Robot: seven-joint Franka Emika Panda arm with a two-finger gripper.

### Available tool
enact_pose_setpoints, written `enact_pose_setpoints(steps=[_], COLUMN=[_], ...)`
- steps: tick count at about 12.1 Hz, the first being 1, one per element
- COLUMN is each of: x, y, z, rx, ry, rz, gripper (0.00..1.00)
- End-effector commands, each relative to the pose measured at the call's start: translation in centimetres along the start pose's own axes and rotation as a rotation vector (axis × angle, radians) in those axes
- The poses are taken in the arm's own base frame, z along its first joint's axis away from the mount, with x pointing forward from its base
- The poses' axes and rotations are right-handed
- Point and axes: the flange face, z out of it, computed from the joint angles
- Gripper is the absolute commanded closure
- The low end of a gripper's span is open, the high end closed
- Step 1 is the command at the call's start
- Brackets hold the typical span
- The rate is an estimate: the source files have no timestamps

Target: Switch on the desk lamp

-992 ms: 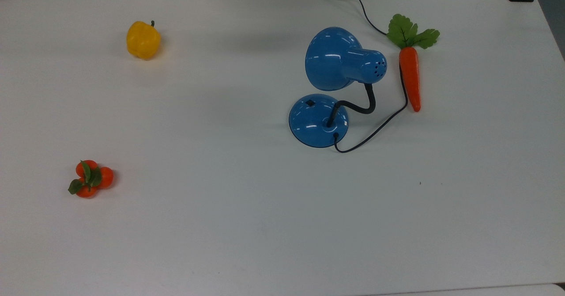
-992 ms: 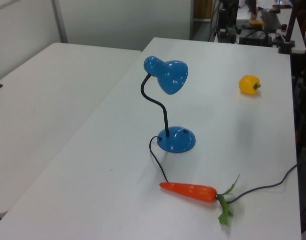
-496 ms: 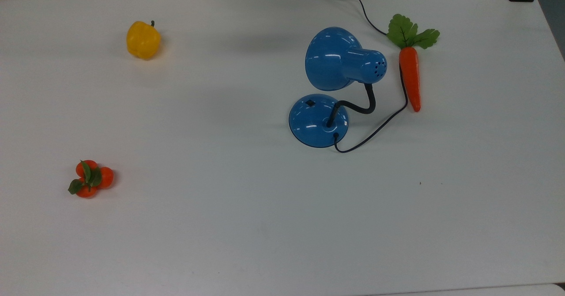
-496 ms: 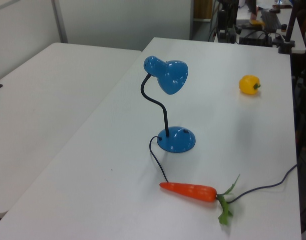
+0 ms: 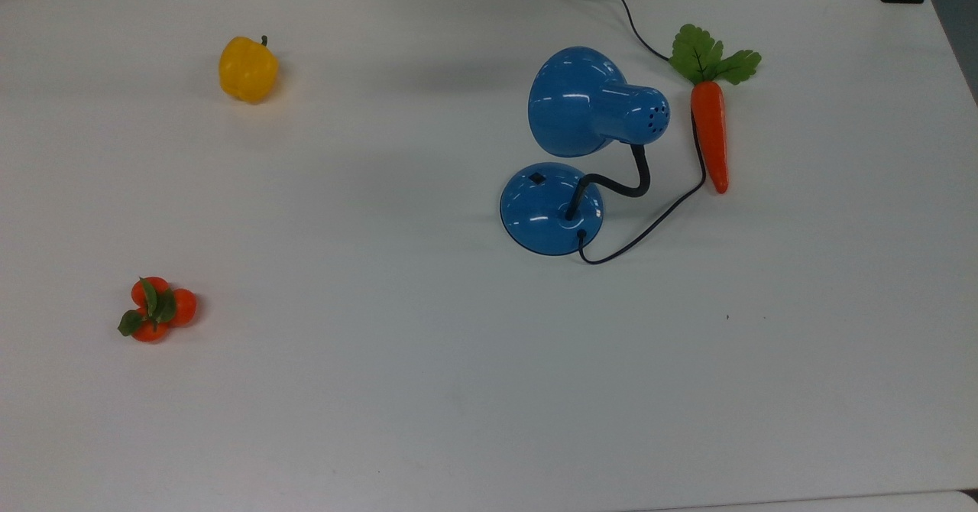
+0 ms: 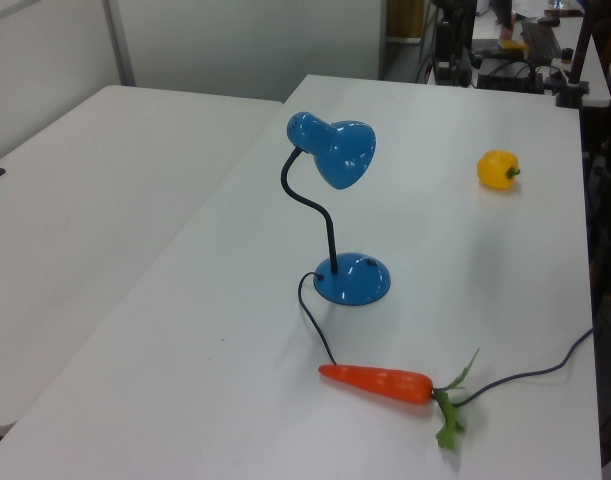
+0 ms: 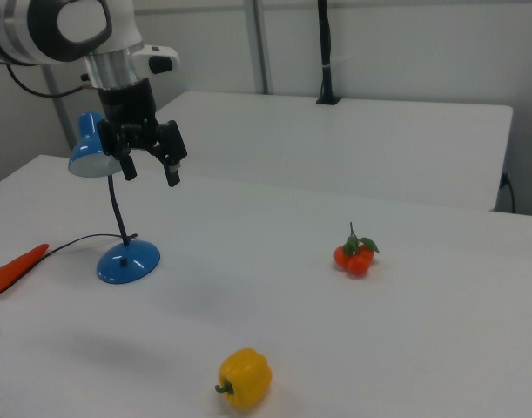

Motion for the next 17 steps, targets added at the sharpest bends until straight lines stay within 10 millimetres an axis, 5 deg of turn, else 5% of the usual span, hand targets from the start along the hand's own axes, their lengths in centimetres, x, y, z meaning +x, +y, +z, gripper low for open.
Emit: enact_pose_setpoints(steps=[1, 2, 4, 5, 13, 17], x=[-0.3, -0.3, -0.1, 0.0, 0.4, 0.9], y=[0.2, 0.2, 0.1, 0.2, -1.1, -8.1], z=[-0.1, -0.1, 0.3, 0.5, 1.5, 6.5], rx=[0.022, 0.022, 0.023, 0.024, 0.041, 0.042], ry=[-0.007, -0.007, -0.013, -0.017, -0.002, 0.043], rz=[-0.025, -0.026, -0.039, -0.056, -0.124, -0.241], gripper=[0.24, 0.56, 0.91, 1.0, 1.0, 1.0])
